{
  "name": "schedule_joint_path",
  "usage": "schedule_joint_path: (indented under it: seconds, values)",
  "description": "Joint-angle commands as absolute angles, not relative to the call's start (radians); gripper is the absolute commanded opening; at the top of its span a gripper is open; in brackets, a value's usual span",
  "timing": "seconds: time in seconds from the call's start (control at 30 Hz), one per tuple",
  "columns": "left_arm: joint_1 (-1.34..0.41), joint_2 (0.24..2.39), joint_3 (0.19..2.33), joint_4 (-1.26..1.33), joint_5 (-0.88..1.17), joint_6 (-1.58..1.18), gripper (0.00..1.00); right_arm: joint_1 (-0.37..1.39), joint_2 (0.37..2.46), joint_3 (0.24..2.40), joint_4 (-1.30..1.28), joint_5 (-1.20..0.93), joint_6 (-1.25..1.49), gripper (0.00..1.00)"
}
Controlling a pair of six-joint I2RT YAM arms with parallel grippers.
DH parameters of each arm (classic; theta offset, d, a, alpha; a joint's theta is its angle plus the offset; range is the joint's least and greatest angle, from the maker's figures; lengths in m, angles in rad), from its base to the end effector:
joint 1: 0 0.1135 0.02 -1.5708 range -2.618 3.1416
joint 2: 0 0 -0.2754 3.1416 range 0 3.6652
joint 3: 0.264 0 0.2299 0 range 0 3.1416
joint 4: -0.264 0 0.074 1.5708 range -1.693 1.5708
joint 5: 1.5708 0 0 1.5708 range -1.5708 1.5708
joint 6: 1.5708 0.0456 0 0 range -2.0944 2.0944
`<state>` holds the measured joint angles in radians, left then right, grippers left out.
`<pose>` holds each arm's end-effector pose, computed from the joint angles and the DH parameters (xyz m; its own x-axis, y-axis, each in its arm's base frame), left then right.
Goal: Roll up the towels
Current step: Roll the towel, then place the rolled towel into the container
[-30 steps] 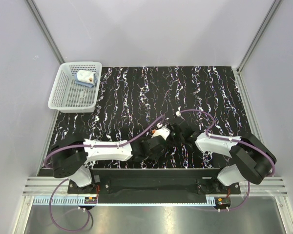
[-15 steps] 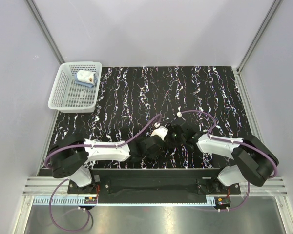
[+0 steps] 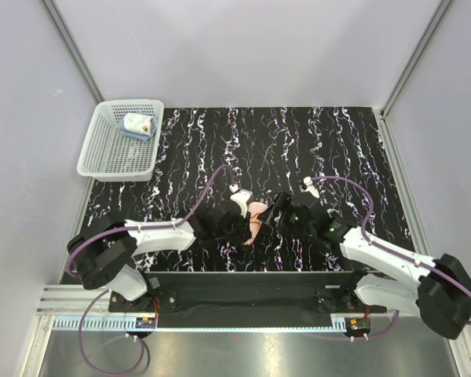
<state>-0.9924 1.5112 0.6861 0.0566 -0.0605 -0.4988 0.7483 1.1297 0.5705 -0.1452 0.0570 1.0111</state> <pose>0.1577 -0.2364 0.1830 -0.7221 0.2326 -0.6515 0.5313 0.7896 -0.3070 0.1582 0.1433 0.2183 -0.8006 0.4111 -0.4358 0.0584 0.7775 0.6261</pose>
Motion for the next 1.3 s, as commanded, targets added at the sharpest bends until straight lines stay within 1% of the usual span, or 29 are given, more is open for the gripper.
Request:
schedule_joint_path:
  seconds: [0.0, 0.13, 0.27, 0.47, 0.57, 0.83, 1.0, 1.1, 1.17, 1.27]
  values:
    - [-0.921, 1.500, 0.634, 0.130, 0.148, -0.543, 0.21, 0.759, 1.060, 0.508, -0.069, 0.106, 1.028, 0.86]
    - [-0.829, 1.516, 0.621, 0.146, 0.268, -0.607, 0.19, 0.759, 1.094, 0.489, -0.019, 0.083, 1.019, 0.86]
    - [-0.708, 1.526, 0.588, 0.215, 0.444, -0.681, 0.19, 0.759, 1.172, 0.476, 0.128, 0.055, 1.006, 0.86]
    - [-0.588, 1.589, 0.545, 0.336, 0.629, -0.775, 0.19, 0.759, 1.302, 0.489, 0.291, 0.046, 0.980, 0.85]
    - [-0.566, 1.646, 0.546, 0.365, 0.664, -0.785, 0.19, 0.759, 1.373, 0.514, 0.345, 0.051, 0.953, 0.84]
    - [-0.515, 1.709, 0.551, 0.410, 0.733, -0.822, 0.19, 0.759, 1.509, 0.590, 0.408, 0.046, 0.916, 0.82]
    - [-0.494, 1.743, 0.560, 0.417, 0.781, -0.830, 0.19, 0.759, 1.592, 0.607, 0.474, 0.038, 0.905, 0.72]
    - [-0.492, 1.772, 0.557, 0.465, 0.813, -0.863, 0.20, 0.758, 1.646, 0.604, 0.514, 0.020, 0.917, 0.68]
    - [-0.491, 1.793, 0.548, 0.520, 0.840, -0.890, 0.20, 0.759, 1.679, 0.601, 0.551, 0.008, 0.928, 0.67]
    - [-0.489, 1.807, 0.548, 0.531, 0.854, -0.904, 0.19, 0.759, 1.704, 0.607, 0.574, 0.003, 0.936, 0.65]
